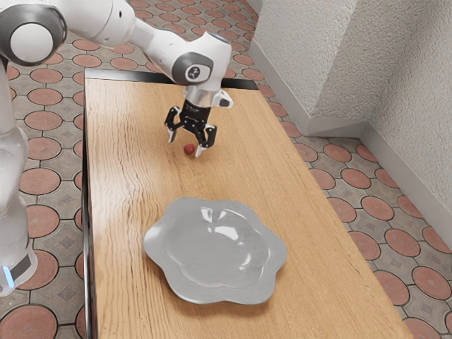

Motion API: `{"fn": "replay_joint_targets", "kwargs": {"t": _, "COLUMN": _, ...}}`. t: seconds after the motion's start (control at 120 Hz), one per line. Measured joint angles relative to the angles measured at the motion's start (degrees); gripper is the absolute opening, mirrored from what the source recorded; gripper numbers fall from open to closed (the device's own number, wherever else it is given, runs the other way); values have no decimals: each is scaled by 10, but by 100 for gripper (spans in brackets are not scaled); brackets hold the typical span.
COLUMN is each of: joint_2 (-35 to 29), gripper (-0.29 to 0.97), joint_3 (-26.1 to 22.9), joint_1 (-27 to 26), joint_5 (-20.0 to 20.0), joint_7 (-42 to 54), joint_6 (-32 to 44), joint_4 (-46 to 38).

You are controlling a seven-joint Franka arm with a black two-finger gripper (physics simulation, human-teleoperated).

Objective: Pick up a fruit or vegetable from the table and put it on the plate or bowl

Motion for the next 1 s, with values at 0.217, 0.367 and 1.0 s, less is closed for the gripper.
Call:
{"fn": "replay_joint_targets", "kwargs": {"t": 0.217, "joint_2": 6, "gripper": 68, "joint_3": 0, "joint_1": 3, "joint_5": 0, "joint_7": 1, "joint_6": 2, "joint_4": 1}}
{"fn": "replay_joint_targets", "kwargs": {"t": 0.367, "joint_2": 10, "gripper": 68, "joint_3": 1, "joint_1": 4, "joint_5": -2, "joint_7": 1, "joint_6": 3, "joint_4": 1}}
{"fn": "replay_joint_targets", "kwargs": {"t": 1.0, "joint_2": 27, "gripper": 68, "joint_3": 15, "joint_1": -3, "joint_5": -20, "joint_7": 14, "joint_6": 3, "joint_4": 5}}
